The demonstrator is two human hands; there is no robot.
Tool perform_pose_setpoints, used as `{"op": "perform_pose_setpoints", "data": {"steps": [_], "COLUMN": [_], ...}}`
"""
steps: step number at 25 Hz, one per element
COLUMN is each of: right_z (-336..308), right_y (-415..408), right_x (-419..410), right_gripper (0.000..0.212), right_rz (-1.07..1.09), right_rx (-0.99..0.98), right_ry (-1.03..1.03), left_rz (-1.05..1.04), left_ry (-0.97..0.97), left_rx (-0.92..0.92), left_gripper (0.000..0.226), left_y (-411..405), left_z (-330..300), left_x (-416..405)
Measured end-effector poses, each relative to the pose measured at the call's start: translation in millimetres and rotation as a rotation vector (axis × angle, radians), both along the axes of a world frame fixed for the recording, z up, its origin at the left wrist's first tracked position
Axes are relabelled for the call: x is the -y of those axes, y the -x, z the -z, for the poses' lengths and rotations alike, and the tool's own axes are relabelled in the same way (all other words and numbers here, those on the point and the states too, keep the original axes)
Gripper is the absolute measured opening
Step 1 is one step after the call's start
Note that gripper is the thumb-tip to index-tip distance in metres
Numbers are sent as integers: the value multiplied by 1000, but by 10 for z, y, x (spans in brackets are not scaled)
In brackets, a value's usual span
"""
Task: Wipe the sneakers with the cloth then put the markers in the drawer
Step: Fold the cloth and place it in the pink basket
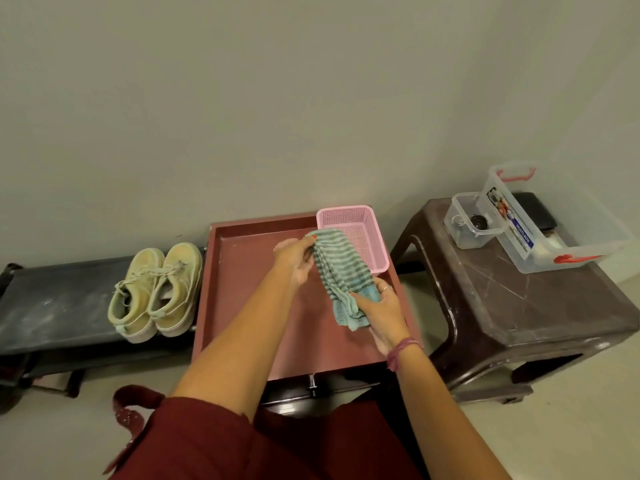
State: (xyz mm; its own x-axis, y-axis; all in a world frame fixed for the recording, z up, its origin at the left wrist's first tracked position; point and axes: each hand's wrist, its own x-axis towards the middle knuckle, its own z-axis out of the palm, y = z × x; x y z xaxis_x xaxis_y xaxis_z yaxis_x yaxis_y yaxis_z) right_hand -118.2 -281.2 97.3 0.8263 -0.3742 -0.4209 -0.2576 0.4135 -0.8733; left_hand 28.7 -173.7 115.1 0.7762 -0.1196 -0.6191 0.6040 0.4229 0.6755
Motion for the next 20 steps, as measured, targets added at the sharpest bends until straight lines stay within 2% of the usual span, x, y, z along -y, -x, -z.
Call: {"op": "perform_pose_setpoints", "data": {"steps": [3, 5, 8, 10, 12, 16, 20], "right_z": [136, 164, 241, 329, 441, 610, 806], "right_y": [-182, -271, -576, -795, -966, -1156, -1269], "right_x": [128, 174, 298, 374, 444, 553, 625], "right_gripper": [44, 45, 28, 16, 22, 43, 37], "right_rz": [109, 163, 154, 102, 21, -91, -207], "right_rx": [-24, -46, -87, -99, -111, -129, -207], "right_ry": [139, 366, 722, 862, 972, 1073, 1240], "left_rz": [17, 44, 169, 277, 319, 347, 399], "left_ry": [-102, -139, -219, -221, -216, -114, -107], "left_rx": [82, 115, 129, 158, 180, 179, 124], "left_gripper": [21, 26, 34, 53, 64, 56, 57], "left_y": [-237, -339, -593, -722, -825, -1069, -1190], "left_z": [135, 152, 294, 425, 558, 818, 1043], "left_x": [314, 460, 719, 828, 879, 947, 1083]}}
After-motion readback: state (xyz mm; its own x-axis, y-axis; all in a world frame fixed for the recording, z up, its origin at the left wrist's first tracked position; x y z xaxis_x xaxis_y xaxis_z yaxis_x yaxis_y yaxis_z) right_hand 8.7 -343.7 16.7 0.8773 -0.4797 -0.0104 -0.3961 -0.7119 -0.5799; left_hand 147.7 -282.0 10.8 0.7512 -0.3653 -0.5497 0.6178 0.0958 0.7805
